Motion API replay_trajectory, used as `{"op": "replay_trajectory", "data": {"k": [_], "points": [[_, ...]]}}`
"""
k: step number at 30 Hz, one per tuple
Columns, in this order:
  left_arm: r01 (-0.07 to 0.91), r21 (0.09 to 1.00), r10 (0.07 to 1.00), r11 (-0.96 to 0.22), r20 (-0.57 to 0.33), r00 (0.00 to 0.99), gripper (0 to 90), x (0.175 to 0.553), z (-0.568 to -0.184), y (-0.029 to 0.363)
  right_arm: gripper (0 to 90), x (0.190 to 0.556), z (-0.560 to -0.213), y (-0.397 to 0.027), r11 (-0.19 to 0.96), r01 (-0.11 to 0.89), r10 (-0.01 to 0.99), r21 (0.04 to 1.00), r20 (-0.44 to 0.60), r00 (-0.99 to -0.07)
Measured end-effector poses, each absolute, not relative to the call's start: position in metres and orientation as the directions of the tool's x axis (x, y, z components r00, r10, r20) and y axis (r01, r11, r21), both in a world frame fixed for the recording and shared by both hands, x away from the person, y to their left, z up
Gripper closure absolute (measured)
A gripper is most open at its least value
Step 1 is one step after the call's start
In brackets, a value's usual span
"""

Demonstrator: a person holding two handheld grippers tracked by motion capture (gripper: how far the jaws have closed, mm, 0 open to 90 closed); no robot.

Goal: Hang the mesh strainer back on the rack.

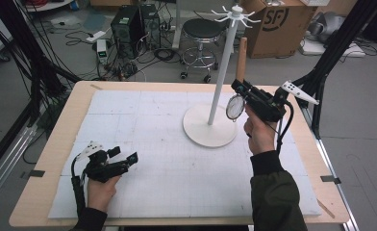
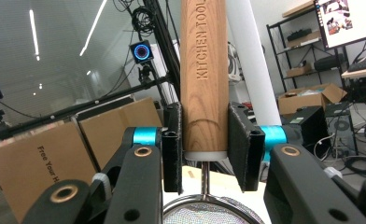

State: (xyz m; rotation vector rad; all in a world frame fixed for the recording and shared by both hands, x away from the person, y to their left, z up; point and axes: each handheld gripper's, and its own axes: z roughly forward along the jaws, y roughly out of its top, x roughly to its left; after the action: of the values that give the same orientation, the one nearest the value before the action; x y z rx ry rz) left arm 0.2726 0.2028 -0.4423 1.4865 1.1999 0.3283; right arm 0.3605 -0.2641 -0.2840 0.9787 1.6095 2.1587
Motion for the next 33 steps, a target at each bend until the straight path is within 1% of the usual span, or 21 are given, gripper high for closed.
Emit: {"op": "replay_trajectory", "data": {"k": [8,10,13,18,33], "points": [[0.489,0.858,0.802,0.160,-0.402,0.442,11.6,0.273,-0.442,0.203,69.4,0.360,-0.275,-0.263,-0.367,0.153,0.568,0.918,0.351,-0.744],[0.489,0.857,0.802,0.164,-0.405,0.440,11.6,0.273,-0.443,0.203,69.5,0.358,-0.270,-0.266,-0.397,0.131,0.564,0.909,0.354,-0.746],[0.488,0.857,0.802,0.163,-0.403,0.441,11.6,0.274,-0.443,0.202,69.5,0.359,-0.266,-0.269,-0.409,0.119,0.569,0.905,0.355,-0.742],[0.490,0.857,0.802,0.160,-0.403,0.442,11.6,0.274,-0.443,0.203,69.4,0.363,-0.256,-0.268,-0.396,0.110,0.579,0.912,0.341,-0.741],[0.490,0.857,0.798,0.161,-0.405,0.446,11.6,0.274,-0.443,0.203,69.4,0.377,-0.256,-0.262,-0.399,0.139,0.568,0.907,0.363,-0.739]]}}
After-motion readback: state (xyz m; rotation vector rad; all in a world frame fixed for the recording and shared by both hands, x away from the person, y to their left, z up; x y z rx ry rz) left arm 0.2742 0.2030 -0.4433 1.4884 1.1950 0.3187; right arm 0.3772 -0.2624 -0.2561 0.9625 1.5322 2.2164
